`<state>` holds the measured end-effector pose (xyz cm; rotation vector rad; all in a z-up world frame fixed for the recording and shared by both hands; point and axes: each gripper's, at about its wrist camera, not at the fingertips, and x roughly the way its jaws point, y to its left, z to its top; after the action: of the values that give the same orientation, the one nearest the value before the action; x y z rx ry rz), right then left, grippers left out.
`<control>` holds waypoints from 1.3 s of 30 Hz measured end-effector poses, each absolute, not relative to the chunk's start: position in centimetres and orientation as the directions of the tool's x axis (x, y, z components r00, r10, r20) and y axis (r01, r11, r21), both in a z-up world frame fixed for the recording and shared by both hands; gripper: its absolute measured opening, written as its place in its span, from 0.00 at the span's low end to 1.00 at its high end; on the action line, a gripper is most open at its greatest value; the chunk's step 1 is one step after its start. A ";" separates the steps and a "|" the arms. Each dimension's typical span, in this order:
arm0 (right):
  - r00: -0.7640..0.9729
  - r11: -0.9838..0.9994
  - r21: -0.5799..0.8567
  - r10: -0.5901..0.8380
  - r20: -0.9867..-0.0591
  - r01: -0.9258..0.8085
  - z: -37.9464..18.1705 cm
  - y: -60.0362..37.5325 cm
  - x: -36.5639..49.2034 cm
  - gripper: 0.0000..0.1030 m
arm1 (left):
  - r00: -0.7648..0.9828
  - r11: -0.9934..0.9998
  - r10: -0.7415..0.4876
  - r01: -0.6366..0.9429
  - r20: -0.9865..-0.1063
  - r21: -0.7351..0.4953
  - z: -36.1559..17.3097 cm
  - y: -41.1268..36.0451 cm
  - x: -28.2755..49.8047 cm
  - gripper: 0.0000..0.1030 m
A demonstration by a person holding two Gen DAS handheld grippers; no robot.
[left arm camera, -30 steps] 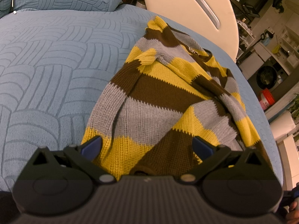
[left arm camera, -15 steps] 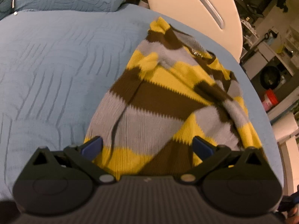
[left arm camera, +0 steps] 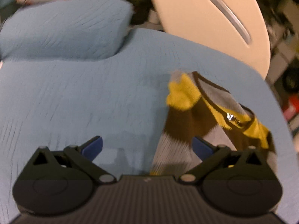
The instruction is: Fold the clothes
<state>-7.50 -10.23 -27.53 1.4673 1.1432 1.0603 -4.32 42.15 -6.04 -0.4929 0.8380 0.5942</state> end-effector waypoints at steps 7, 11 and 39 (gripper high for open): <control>0.206 -0.163 0.971 0.970 0.125 0.175 -27.5 -10.8 -6.9 0.91 | 0.426 0.812 0.349 -0.582 -0.835 0.043 -8.2 43.8 5.9 0.98; 0.216 -0.209 0.964 0.961 0.172 0.166 -26.7 -10.5 -6.5 0.91 | 0.411 0.798 0.344 -0.602 -0.844 0.032 -9.0 45.9 10.0 0.98; 0.258 0.778 0.402 0.565 -0.784 -0.483 -21.7 19.7 23.3 0.89 | 0.463 0.859 0.266 -0.511 -0.845 -0.009 -9.6 45.0 11.9 0.12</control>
<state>23.34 19.70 -21.72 0.0860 1.1001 0.7116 11.86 45.04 -9.56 -0.2783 0.9792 0.4854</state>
